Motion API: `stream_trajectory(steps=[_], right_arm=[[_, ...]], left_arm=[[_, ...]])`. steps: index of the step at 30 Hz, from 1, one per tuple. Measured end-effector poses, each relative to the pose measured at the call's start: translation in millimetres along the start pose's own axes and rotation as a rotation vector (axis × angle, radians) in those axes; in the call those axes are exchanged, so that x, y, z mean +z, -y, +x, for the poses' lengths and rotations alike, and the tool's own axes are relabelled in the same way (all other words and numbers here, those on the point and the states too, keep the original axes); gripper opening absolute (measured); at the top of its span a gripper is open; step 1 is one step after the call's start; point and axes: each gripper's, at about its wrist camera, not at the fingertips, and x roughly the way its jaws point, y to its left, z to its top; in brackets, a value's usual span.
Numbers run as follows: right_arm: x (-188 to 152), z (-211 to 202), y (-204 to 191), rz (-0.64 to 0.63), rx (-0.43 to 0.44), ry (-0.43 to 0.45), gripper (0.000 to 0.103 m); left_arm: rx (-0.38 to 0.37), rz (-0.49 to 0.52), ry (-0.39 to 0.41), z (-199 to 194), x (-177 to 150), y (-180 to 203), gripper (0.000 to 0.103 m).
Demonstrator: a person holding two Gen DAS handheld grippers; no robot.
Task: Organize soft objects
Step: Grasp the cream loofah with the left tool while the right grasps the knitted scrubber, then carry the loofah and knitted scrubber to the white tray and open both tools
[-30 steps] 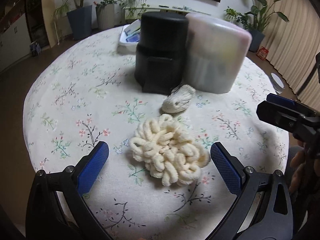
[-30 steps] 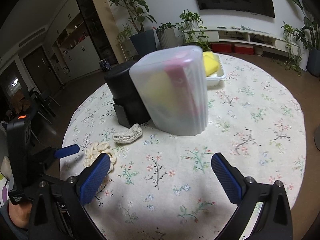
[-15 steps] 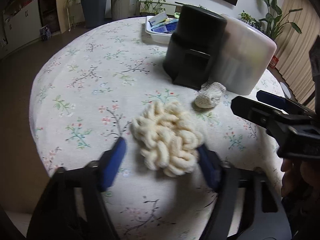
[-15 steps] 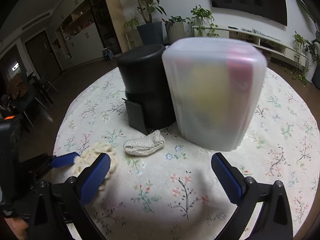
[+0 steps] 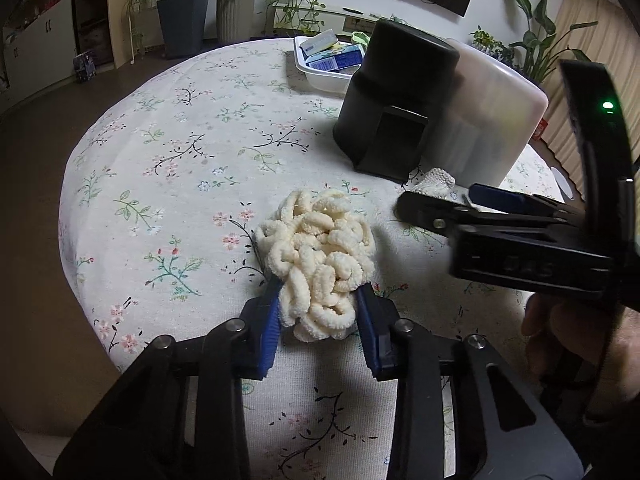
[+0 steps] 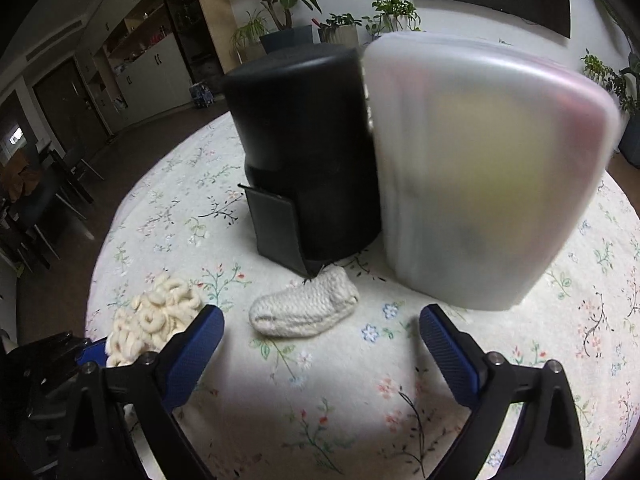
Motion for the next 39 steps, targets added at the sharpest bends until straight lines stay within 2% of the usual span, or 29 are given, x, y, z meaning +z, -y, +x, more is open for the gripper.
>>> stream_trajectory(steps=[2, 8, 9, 11, 12, 21, 39], right_arm=[[1.7, 4.3, -1.4, 0.001, -0.024, -0.008, 0.095], [3.6, 6.9, -7.8, -0.064, -0.123, -0.002, 0.079], [3.2, 6.2, -9.3, -0.071, -0.129, 0.001, 0.074], [3.1, 3.8, -9.0, -0.075, -0.127, 0.012, 0.057], [3.2, 3.5, -8.4, -0.076, -0.126, 0.014, 0.055], [-13.7, -16.0, 1.3, -0.048, -0.051, 0.019, 0.052], [-52.5, -65.2, 23.8, -0.038, -0.039, 0.011, 0.052]], left_arm=[[-0.007, -0.001, 0.002, 0.9, 1.3, -1.5, 0.031], [-0.02, 0.004, 0.01, 2.8, 2.3, -2.0, 0.03], [-0.023, 0.003, 0.011, 2.8, 2.5, -2.4, 0.03], [-0.029, -0.001, 0.015, 2.5, 2.8, -3.0, 0.029], [-0.032, -0.002, 0.016, 1.7, 2.8, -2.9, 0.029], [-0.063, -0.005, 0.025, -2.3, 1.7, -1.4, 0.026], [-0.095, 0.037, 0.025, -25.6, -10.9, 24.3, 0.026]])
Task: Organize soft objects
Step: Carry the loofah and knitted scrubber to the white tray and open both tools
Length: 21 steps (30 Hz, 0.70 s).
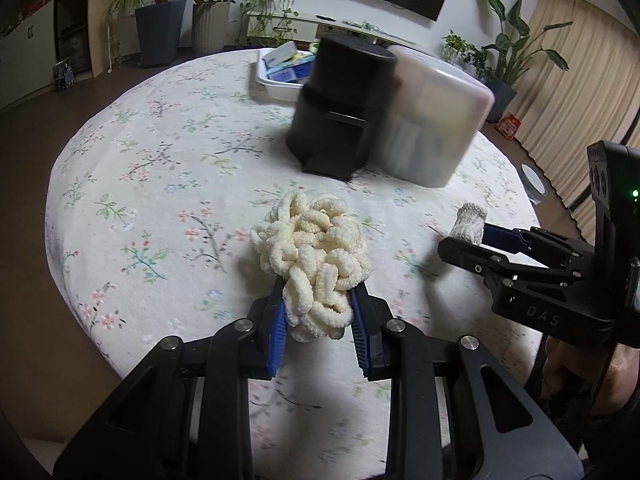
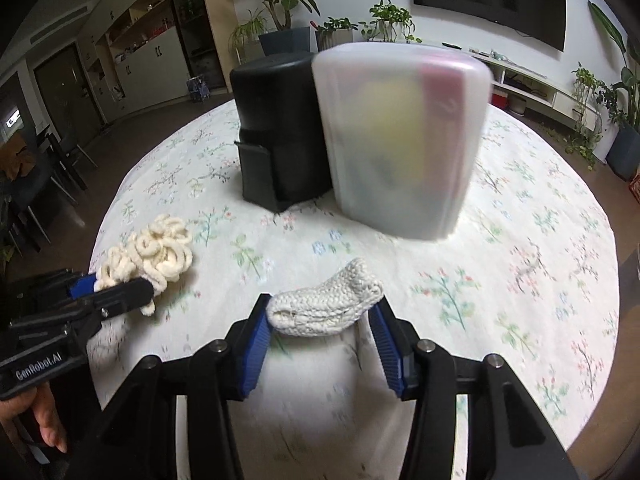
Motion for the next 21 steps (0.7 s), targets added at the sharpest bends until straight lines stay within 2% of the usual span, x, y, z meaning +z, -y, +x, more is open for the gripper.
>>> stream_trajectory(steps=[7, 14, 17, 21], right_arm=[[-18.4, -24.2, 19.3, 0.014, -0.034, -0.007, 0.052], [-17.0, -52.0, 40.7, 0.01, -0.066, 0.014, 0.052], [-2.4, -68.6, 59.0, 0.012, -0.085, 0.041, 0.052], [34.2, -92.7, 89.2, 0.012, -0.118, 0.102, 0.052]], left_arm=[[-0.037, 0.049, -0.002, -3.2, -1.7, 29.1, 0.026], [-0.039, 0.068, 0.029, -19.8, 11.2, 32.9, 0.025], [-0.02, 0.078, 0.077, -37.4, 33.7, 25.3, 0.025], [0.01, 0.091, 0.142, -55.3, 81.3, 6.1, 0.026]])
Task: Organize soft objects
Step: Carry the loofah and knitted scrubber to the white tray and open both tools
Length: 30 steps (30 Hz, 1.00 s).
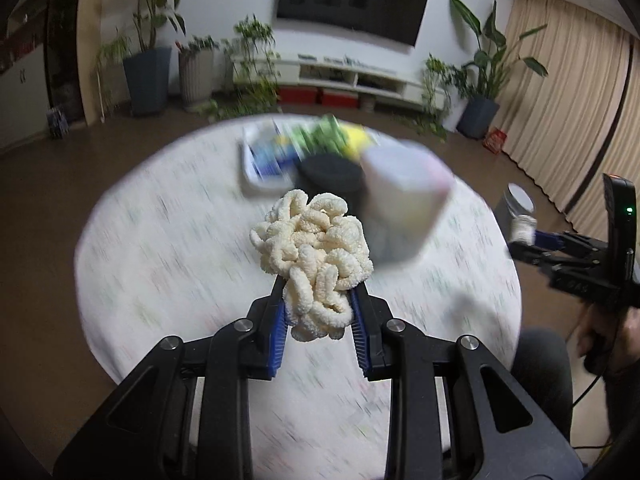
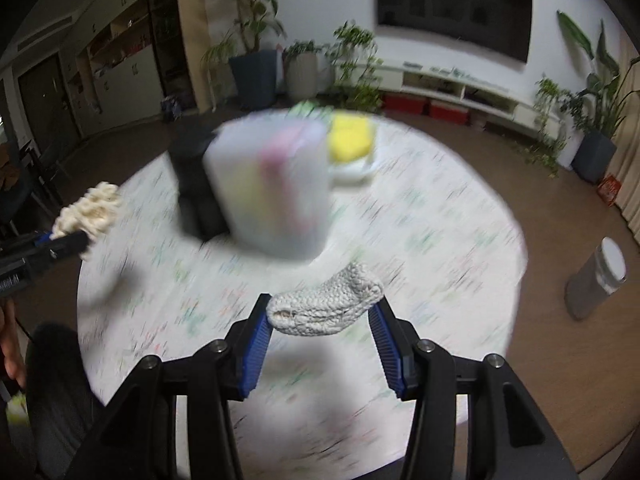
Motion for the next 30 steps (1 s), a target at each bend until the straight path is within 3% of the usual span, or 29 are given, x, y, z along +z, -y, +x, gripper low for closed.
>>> stream_trajectory(steps=[4, 8, 12, 15, 24, 30], right_arm=[[54.5, -3.7, 30.8, -0.024, -0.047, 0.056, 0.052], [113.9, 17.1, 52.8, -0.045, -0.027, 0.074, 0.052], [168.9, 65.5, 54.3, -0.121, 0.009, 0.035, 0.052], [198.6, 104.2, 49.5, -0.166, 0.061, 0.013, 0.052], [222.5, 197.7, 6.8, -0.343, 0.161, -0.086, 0.052], [220.0, 230.3, -13.0, -0.425, 0.205, -0.127, 0.052]], left_arm=[[0.04, 0.043, 0.047, 4.1, 60.6, -22.5, 0.026], [0.042, 0.063, 0.048, 30.5, 112.3, -40.2, 0.026], [0.029, 0.133, 0.022, 69.6, 155.8, -43.2, 0.026], [-0.043, 0.192, -0.032, 113.2, 176.8, -37.0, 0.026], [-0.1, 0.296, -0.18, 220.7, 185.9, -10.1, 0.026], [-0.101, 0.313, -0.184, 242.6, 186.8, -3.2, 0.026]])
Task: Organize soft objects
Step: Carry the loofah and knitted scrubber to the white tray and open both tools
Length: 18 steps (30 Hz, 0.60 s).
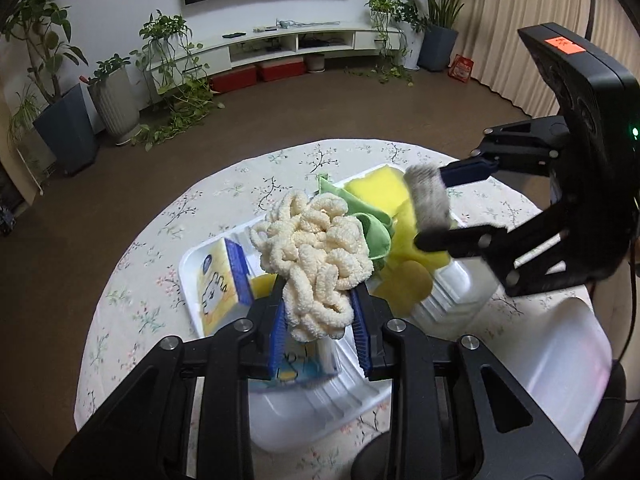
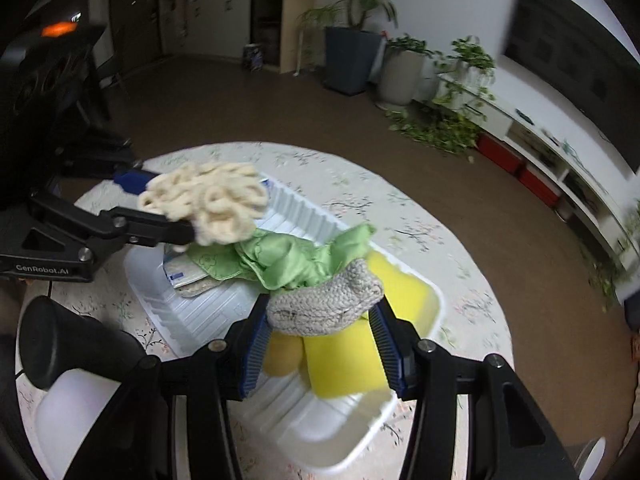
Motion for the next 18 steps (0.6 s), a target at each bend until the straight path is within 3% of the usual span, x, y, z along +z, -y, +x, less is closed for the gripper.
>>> stream_trajectory(steps=[7, 10, 18], right_arm=[[-2.8, 36.8, -7.2, -0.042, 0.034, -0.089, 0.053], [-6.6, 42.7, -7.8, -0.042, 0.046, -0.102, 0.054], [-9.1, 31.8, -7.7, -0.037, 0.044, -0.058, 0.083]], left_arm=[[0.007, -0.022, -0.05, 24.9, -5.3, -6.6, 0.033], [0.01, -0.024, -0.052, 27.9, -8.5, -7.3, 0.049], [-0.009, -0.025, -0.036, 23.8, -8.7, -4.2, 0.091]])
